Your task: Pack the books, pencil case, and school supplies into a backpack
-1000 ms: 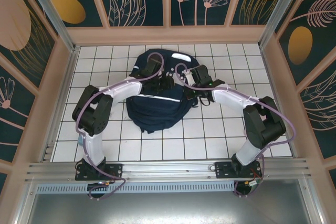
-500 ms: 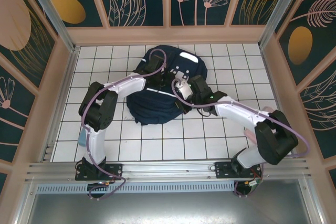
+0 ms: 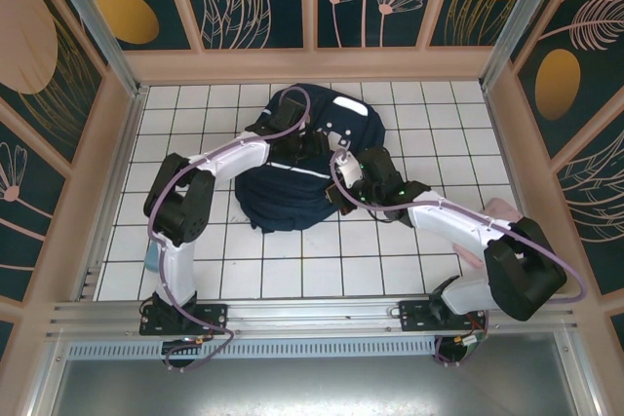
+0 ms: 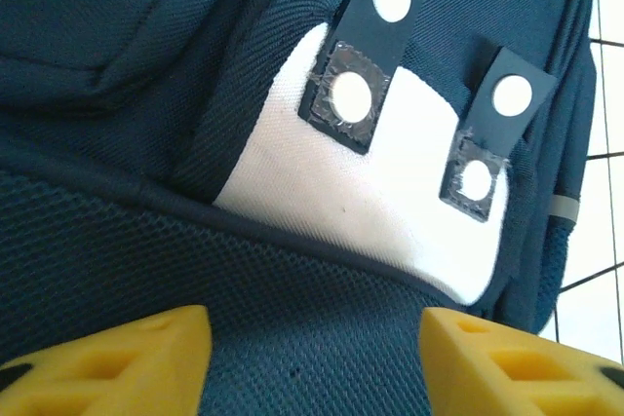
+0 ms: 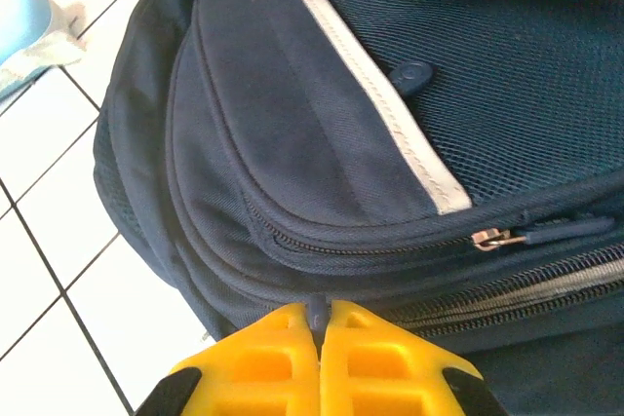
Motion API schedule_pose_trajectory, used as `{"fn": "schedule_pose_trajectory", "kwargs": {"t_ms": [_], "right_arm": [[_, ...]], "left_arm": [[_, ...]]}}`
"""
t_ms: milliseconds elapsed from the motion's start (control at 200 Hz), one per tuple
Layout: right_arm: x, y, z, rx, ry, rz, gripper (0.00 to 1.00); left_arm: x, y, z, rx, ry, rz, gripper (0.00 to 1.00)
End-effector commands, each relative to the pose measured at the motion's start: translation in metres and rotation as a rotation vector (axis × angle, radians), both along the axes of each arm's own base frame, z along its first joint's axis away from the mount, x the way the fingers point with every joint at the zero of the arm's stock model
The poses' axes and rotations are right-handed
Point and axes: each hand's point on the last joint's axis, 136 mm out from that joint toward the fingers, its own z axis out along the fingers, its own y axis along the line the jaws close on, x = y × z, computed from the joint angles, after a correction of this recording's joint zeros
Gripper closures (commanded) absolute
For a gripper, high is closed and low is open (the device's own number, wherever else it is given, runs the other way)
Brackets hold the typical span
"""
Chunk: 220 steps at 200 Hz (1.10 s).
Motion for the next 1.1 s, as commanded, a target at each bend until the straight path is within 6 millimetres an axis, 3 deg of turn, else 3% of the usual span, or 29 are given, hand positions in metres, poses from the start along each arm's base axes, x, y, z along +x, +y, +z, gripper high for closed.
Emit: {"fn": "schedule_pose_trajectory", "kwargs": {"t_ms": [0, 130, 220, 325, 345, 551, 836, 996, 1096], "right_arm": [[0.026, -0.017, 0.037, 0.128, -0.078, -0.126, 1.00], [0.046, -0.045, 0.065, 0.200, -0.137, -0.223, 1.00], [0.052, -0.054, 0.075, 0.230, -0.152, -0.228, 1.00], [0.056, -0.055, 0.075, 0.214, -0.150, -0.220, 1.00], [0.057, -0.055, 0.075, 0.211, -0.151, -0.221, 1.00], [0.066, -0.062, 0.076, 0.196, -0.151, -0.237, 1.00], [0.072, -0.068, 0.078, 0.200, -0.147, -0.247, 1.00], [0.071, -0.068, 0.077, 0.200, -0.140, -0.247, 1.00], [0.072, -0.068, 0.076, 0.198, -0.139, -0.247, 1.00]], "left_arm": [[-0.013, 0.026, 0.030, 0.060, -0.060, -0.029, 0.36], [-0.029, 0.038, 0.047, 0.131, -0.153, -0.141, 0.30], [-0.046, 0.036, 0.050, 0.151, -0.202, -0.285, 0.29], [-0.068, 0.030, 0.038, 0.205, -0.229, -0.453, 0.29], [-0.072, 0.029, 0.047, 0.215, -0.263, -0.475, 0.29], [-0.096, 0.020, 0.035, 0.290, -0.348, -0.681, 0.30], [-0.114, 0.005, 0.038, 0.251, -0.513, -0.902, 0.31], [-0.092, 0.005, 0.041, 0.332, -0.585, -0.874, 0.40], [-0.092, -0.005, 0.043, 0.300, -0.605, -0.917, 0.43]]}}
